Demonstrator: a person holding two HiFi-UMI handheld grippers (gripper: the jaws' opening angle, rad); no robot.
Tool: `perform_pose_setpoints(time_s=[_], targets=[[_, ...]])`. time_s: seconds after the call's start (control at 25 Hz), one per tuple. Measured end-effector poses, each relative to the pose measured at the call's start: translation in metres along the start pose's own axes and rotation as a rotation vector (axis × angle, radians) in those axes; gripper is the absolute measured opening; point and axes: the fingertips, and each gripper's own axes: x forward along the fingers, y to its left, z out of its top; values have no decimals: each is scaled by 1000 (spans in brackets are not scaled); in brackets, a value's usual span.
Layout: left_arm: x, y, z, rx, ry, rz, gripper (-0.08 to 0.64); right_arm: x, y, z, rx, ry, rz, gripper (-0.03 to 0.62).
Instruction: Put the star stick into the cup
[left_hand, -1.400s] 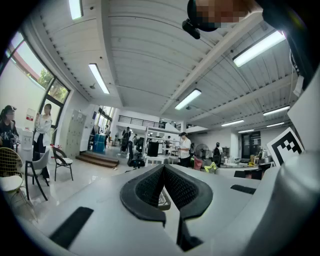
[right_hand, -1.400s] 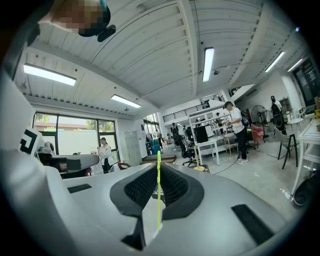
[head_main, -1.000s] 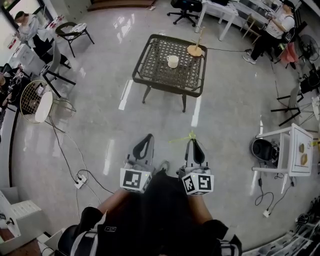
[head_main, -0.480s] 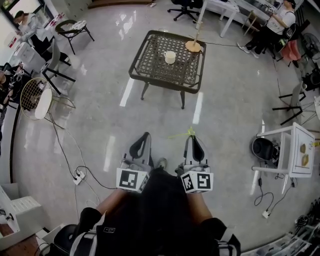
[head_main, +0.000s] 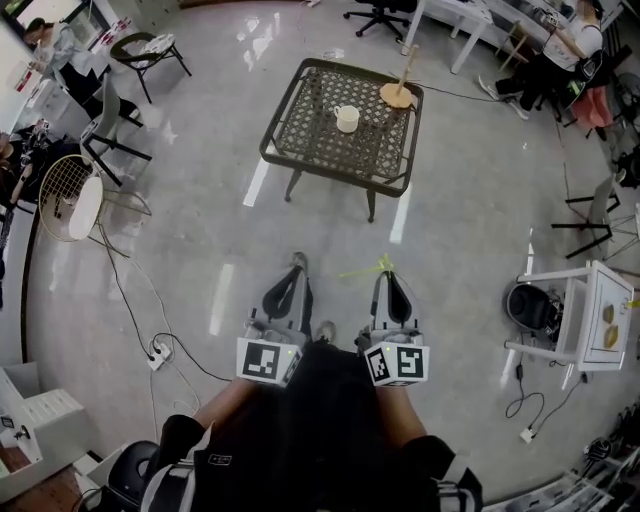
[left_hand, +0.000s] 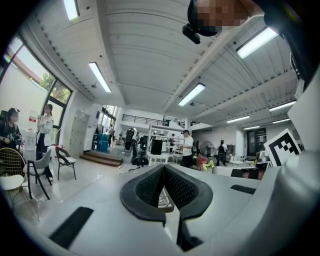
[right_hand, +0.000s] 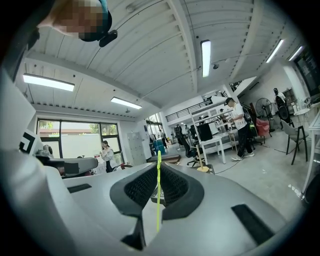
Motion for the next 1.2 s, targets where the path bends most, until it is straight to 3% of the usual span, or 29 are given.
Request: perform_pose_setpoints(time_s=[0.44,0.88,1.2], targets=[[140,92,13,-34,-16,-25,17,162,-17,16,-43,5,-11,21],[256,185,40,-31,-26,-89,17,304,-27,32,-43,1,-95,21],[312,211,35,-50,19,-131,17,369,-55,42,-48,-4,-151,21]])
